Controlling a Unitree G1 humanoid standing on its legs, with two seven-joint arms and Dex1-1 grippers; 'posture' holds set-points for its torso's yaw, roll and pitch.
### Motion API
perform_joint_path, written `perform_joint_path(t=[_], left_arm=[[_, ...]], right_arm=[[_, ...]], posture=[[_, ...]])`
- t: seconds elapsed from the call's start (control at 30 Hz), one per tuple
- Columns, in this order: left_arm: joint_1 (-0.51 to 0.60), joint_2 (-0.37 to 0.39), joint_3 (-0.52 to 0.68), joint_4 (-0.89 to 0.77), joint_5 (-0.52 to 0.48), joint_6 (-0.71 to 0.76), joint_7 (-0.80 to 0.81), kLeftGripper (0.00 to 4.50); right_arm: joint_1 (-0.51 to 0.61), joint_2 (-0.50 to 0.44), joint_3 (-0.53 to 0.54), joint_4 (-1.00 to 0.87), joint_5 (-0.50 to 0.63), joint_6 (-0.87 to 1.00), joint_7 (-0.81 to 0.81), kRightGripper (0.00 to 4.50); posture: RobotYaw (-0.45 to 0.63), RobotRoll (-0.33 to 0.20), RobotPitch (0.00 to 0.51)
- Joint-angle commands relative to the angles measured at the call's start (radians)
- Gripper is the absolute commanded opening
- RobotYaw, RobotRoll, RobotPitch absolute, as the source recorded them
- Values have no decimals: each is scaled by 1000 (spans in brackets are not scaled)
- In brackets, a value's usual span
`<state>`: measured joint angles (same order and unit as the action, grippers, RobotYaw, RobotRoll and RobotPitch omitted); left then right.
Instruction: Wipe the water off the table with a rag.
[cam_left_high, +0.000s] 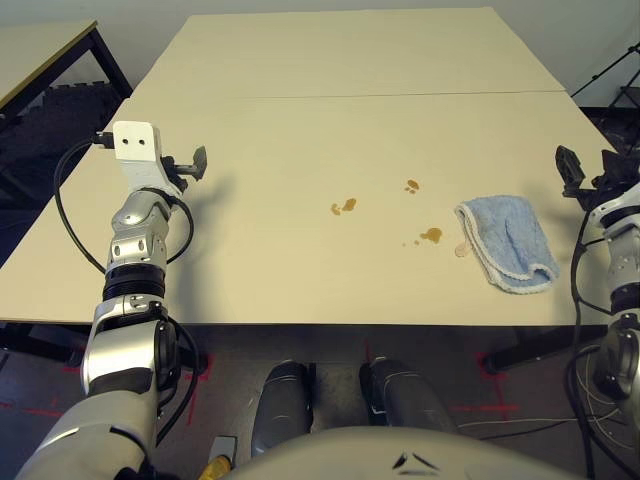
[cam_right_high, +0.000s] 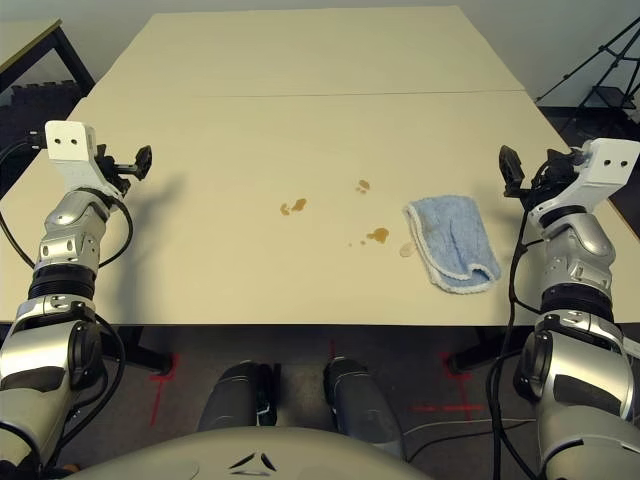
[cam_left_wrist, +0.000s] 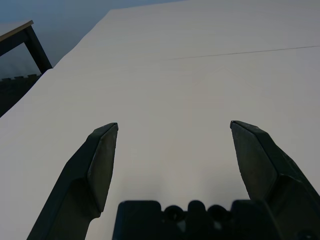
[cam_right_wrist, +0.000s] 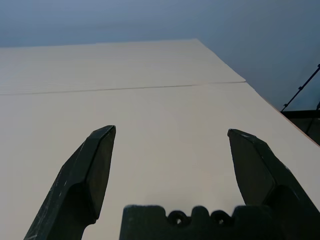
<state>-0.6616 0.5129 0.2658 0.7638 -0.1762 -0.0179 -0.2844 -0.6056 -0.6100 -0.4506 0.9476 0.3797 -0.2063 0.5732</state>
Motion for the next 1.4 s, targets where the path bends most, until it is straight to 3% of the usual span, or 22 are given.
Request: perform_joint_path(t=[0.03,0.5,0.7,0.9,1.03,1.23,1.4], left_arm=[[-6,10,9,2,3,-5,6,4500],[-70,21,6,51,-25,2,-102,4500],[-90,35,-27,42,-54,7,-326,4500],[33,42,-132,-191,-168,42,-812,4500],[106,69,-192,-301,-192,130,-966,4500],[134,78,-233,-347,-194,184,-1050,4500],[122,57,-251,-328,-174,163,-1055,4500]], right_arm=[[-10,9,-3,18,0,-12,2,4457],[67,-5,-28,-64,23,6,-8,4457],[120,-7,-43,-121,30,30,-19,4457],[139,-16,-45,-165,31,72,-27,4457],[132,-29,-49,-163,32,85,-23,4457],[128,-47,-47,-198,42,141,-19,4457],[191,-143,-17,-331,72,430,59,4457]], posture=[[-140,0,80],[-218,0,107],[-235,0,106],[-247,0,107],[-255,0,97],[-272,0,91],[-287,0,89]])
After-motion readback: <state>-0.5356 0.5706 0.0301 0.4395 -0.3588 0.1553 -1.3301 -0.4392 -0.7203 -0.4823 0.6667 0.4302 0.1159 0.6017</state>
